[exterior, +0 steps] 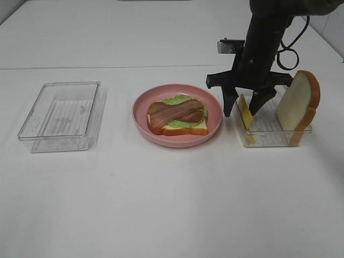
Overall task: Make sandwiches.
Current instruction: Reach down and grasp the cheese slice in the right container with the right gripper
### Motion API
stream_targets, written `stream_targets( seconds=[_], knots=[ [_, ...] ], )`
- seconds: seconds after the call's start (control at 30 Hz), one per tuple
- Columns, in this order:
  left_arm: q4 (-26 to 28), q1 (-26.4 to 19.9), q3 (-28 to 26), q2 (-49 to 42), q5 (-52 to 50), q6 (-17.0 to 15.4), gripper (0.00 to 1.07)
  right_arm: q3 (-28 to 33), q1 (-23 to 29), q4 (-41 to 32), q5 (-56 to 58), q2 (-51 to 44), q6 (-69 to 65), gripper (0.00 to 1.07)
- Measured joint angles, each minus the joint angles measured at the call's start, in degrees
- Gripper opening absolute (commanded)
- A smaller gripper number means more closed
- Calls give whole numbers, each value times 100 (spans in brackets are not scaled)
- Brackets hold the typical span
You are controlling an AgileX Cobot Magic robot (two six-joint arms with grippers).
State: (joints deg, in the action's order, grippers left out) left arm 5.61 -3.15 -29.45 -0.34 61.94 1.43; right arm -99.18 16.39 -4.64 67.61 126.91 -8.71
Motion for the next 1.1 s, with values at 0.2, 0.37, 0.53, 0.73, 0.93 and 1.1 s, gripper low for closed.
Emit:
stream_targets(
  seconds=[0.2, 0.37, 0.53, 0.73, 0.93, 1.1],
  knots=[
    [0, 0, 0, 0, 0, 0, 100, 0, 0, 0, 0, 0, 0, 52],
    [0, 0, 0, 0, 0, 0, 100, 0, 0, 0, 0, 0, 0, 34],
    [0, 0, 0, 0, 0, 0, 100, 0, 0, 0, 0, 0, 0, 14],
    [0, 0, 0, 0, 0, 0, 100, 0, 0, 29, 0, 0, -6, 1],
    [0, 0, 0, 0, 0, 0, 100, 0, 0, 63, 0, 0, -6, 0],
    [0, 0, 0, 0, 0, 0, 100, 0, 0, 63, 0, 0, -6, 0]
  ],
)
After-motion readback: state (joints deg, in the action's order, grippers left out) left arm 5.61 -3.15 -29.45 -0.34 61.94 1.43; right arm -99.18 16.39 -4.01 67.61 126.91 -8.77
